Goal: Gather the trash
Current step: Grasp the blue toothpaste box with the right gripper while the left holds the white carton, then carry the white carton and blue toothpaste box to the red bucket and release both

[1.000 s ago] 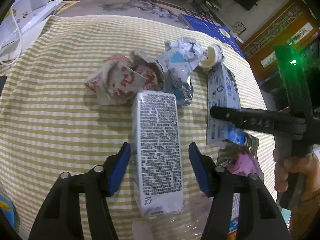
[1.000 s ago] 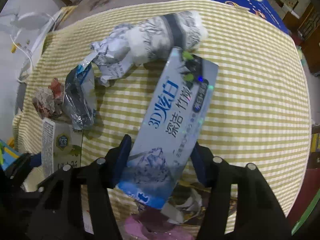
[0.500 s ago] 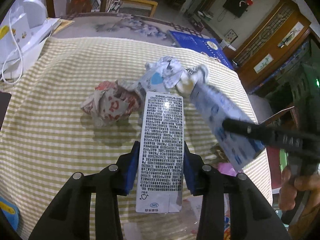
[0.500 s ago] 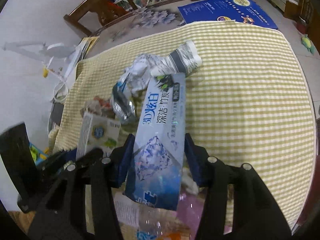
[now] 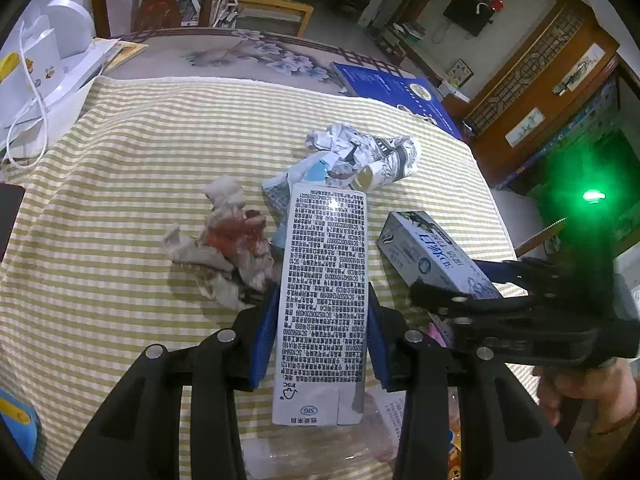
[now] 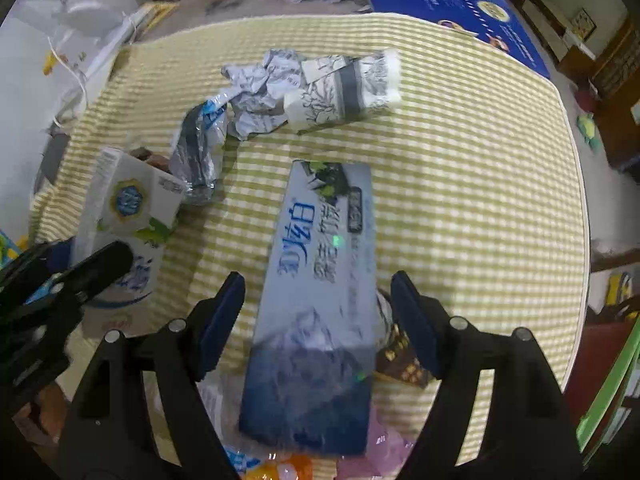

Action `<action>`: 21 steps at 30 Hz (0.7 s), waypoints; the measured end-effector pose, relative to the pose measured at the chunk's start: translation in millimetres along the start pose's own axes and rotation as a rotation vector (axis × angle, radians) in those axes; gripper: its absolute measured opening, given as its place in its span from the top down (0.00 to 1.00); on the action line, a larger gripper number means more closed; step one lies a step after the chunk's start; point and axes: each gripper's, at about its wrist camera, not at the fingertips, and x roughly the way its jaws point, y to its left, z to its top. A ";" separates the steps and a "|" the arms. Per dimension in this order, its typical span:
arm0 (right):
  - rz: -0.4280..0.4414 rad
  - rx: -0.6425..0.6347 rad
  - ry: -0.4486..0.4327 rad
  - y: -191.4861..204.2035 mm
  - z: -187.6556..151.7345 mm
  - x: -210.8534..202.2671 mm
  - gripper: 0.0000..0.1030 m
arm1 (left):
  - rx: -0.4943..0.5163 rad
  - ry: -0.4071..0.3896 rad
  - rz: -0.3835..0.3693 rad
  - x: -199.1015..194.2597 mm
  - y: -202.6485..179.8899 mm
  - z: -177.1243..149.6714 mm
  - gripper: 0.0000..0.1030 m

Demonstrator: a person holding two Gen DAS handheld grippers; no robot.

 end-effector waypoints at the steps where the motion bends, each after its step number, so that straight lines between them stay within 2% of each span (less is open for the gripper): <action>1: -0.007 -0.018 0.019 3.6 0.2 7.5 0.31 | -0.004 0.000 -0.002 -0.2 1.3 -0.1 0.64; 2: -0.010 -0.030 0.026 5.6 -1.0 11.0 0.49 | -0.006 0.000 -0.004 -0.7 1.6 -0.9 0.64; 3: -0.008 -0.030 0.022 6.0 -1.9 10.9 0.54 | -0.008 -0.001 -0.007 -1.4 1.5 -1.8 0.64; 6: 0.087 0.041 -0.043 -4.1 -5.4 -5.3 0.54 | -0.015 -0.003 -0.010 -2.1 4.1 -2.0 0.64; 11: 0.164 0.104 -0.157 -23.4 -16.1 -45.9 0.54 | -0.011 -0.007 -0.015 -2.1 0.9 0.8 0.64; 16: 0.193 0.165 -0.247 -40.3 -35.0 -80.1 0.54 | 0.037 -0.022 -0.030 -7.9 -19.3 5.7 0.64; 21: 0.197 0.201 -0.275 -46.0 -50.0 -96.0 0.54 | 0.107 -0.044 -0.045 -19.1 -49.3 6.5 0.64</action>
